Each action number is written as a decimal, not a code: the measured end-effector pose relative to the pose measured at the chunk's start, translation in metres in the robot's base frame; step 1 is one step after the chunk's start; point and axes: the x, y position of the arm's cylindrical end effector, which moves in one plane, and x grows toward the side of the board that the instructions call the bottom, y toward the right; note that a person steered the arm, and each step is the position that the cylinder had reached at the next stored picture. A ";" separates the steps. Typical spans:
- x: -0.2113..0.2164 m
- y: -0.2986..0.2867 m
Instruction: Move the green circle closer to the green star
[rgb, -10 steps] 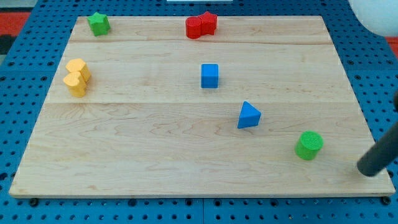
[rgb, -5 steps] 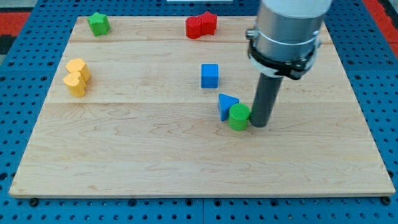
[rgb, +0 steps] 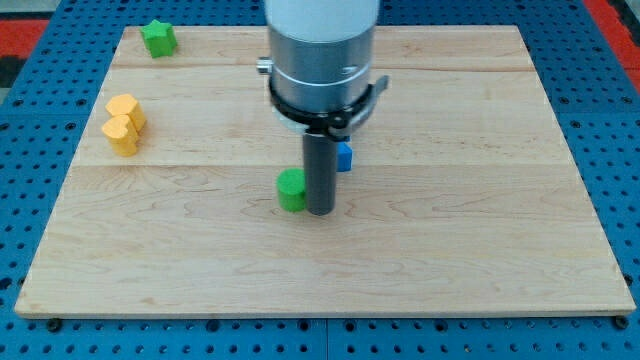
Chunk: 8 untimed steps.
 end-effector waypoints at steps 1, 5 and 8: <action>-0.009 -0.032; -0.035 -0.097; -0.101 -0.122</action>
